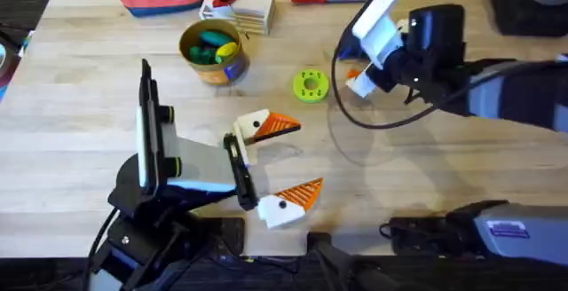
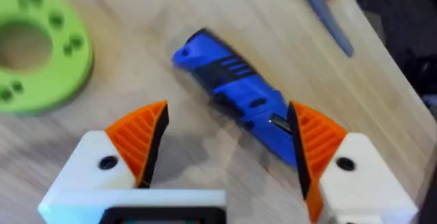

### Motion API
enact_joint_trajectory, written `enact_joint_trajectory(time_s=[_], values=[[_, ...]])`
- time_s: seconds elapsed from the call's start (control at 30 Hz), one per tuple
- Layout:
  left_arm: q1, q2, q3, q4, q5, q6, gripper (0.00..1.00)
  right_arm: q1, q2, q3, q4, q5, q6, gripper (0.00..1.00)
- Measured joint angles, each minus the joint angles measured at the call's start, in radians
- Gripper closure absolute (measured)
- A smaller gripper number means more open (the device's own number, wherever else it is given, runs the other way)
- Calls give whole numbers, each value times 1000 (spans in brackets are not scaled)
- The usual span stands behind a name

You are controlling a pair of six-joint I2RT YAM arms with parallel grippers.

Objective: Pick up the gripper from the table and insert it into the empty holder that is missing its gripper. Then pick up a screw, insert it into the mounting hole, and use the screwdriver to tighten it. Finally, clean up the table by picking up the vegetable and placing it into the bucket.

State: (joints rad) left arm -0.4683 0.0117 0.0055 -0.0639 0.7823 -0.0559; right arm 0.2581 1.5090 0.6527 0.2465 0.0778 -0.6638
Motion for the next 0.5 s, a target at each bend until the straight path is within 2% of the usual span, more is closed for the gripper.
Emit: enact_joint_trajectory(time_s=[0.13,0.27,0.4,0.5], values=[[0,0,0,0,-4,0,13,1,-166,-2,-16,-10,278,8],[0,0,0,10,-46,-1,13,1,-302,-2,-11,-40,519,9],[0,0,7,1,-146,-63,15,1,-326,-2,-21,-58,678,10],[0,0,77,-130,-264,-125,15,1,-323,-2,-34,-65,782,9]])
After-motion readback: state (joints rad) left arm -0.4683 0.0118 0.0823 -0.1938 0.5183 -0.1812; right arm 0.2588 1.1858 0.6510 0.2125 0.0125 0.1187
